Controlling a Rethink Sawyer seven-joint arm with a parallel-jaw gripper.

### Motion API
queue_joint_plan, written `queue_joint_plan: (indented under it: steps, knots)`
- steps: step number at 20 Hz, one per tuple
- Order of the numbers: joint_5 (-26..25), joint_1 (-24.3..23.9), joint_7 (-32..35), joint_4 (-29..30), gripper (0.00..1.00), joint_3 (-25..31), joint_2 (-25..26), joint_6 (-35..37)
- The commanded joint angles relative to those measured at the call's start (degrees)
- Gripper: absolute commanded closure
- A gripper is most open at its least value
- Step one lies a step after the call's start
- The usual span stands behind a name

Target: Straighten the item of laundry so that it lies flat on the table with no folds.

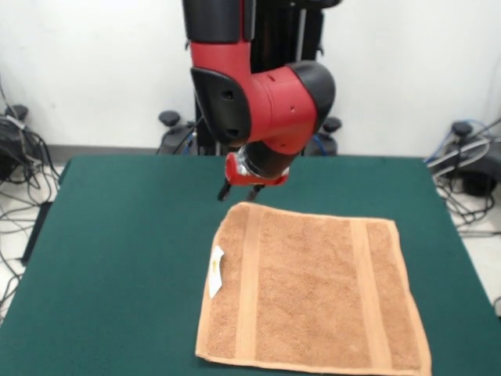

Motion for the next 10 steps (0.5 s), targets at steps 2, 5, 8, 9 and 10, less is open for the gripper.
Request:
queue_joint_plan:
  steps: [2,5,8,9,10]
  knots:
    - [-0.3,6.1,2.5,0.5,0.0,2.9,0.9,-3.5]
    - [-0.4,8.5,2.5,0.4,0.0,2.5,0.0,-2.8]
    - [-0.2,10.6,2.2,1.8,0.0,2.0,-1.8,-2.1]
    - [-0.7,11.5,2.3,2.0,0.0,1.8,-2.0,-2.9]
    - [-1.7,13.0,3.0,1.6,0.0,1.0,-2.0,-3.4]
